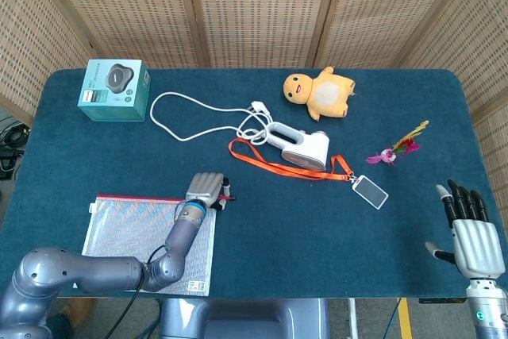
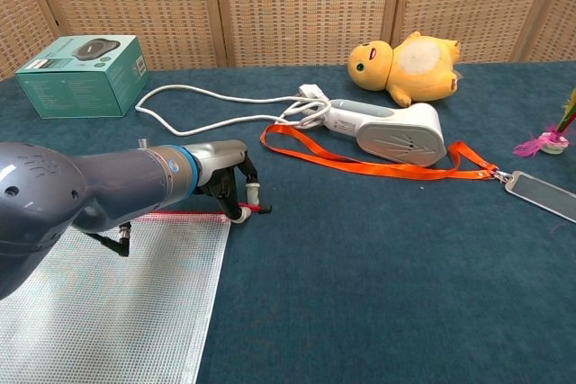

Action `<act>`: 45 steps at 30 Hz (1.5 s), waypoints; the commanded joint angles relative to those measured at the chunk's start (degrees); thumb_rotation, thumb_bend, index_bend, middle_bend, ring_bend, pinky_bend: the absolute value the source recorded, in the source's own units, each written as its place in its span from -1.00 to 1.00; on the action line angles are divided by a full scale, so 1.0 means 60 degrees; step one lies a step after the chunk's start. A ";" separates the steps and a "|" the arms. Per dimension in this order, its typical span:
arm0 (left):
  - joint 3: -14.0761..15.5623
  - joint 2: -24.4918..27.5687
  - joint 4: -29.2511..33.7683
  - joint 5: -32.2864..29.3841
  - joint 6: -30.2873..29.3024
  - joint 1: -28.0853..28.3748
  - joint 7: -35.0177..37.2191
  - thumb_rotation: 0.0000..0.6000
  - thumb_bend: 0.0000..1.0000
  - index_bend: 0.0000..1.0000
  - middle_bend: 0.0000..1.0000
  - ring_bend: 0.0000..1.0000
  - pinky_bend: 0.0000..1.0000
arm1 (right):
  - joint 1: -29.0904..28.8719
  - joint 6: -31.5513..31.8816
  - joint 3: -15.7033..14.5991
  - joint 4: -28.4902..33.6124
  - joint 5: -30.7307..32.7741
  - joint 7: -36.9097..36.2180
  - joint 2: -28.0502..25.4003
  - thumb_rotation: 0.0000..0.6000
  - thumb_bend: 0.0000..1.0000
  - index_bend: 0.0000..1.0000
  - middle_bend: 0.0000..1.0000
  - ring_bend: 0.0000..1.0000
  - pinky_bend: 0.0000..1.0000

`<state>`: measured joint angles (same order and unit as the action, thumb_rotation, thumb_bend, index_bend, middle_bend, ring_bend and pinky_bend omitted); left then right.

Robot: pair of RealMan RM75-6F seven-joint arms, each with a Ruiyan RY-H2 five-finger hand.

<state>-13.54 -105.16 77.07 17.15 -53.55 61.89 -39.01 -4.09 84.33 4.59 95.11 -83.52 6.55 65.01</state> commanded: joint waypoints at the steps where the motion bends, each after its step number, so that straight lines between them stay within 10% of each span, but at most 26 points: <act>1: -0.0015 0.0026 -0.0013 0.0056 0.0031 -0.0041 0.0041 1.00 -0.09 0.08 1.00 0.99 1.00 | 0.0001 0.0003 -0.0009 0.0006 -0.0013 0.0001 -0.0003 1.00 -1.00 -0.90 -1.00 -1.00 -1.00; 16: -0.0145 0.0523 0.0638 0.0674 0.0035 -0.0382 0.0554 1.00 0.29 0.64 1.00 0.99 1.00 | -0.0008 -0.0007 -0.0060 0.0030 -0.0086 -0.0020 -0.0002 1.00 -1.00 -0.90 -1.00 -1.00 -1.00; 25: -0.0519 0.1229 0.1504 0.1917 -0.0095 -0.0723 0.1528 1.00 0.33 0.66 1.00 0.99 1.00 | -0.0728 -0.1031 0.0105 0.0173 -0.0043 0.0019 0.0097 1.00 -1.00 -0.86 -0.83 -0.95 -0.97; 31: -0.0792 0.1244 0.1858 0.2764 -0.0288 -0.0857 0.2253 1.00 0.38 0.66 1.00 1.00 1.00 | -0.2250 -0.3096 0.0765 0.0711 0.0522 -0.0152 -0.0098 1.00 -1.00 -0.75 0.17 0.16 0.35; 34: -0.0853 0.1268 0.2086 0.3044 -0.0313 -0.0891 0.2482 1.00 0.38 0.66 1.00 1.00 1.00 | -0.2965 -0.4331 0.1097 0.1027 0.1275 -0.0554 -0.0248 1.00 -1.00 -0.69 0.43 0.46 0.70; 45: -0.1234 0.1196 0.2703 0.3783 -0.0764 -0.0702 0.2744 1.00 0.40 0.67 1.00 1.00 1.00 | -0.5817 -0.8578 0.2063 0.1670 0.6402 -0.2198 -0.0081 1.00 -1.00 -0.59 0.68 0.74 1.00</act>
<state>-20.80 -97.87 93.13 39.67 -58.00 57.53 -22.53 -31.99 40.48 14.51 103.87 -55.88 -2.21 63.51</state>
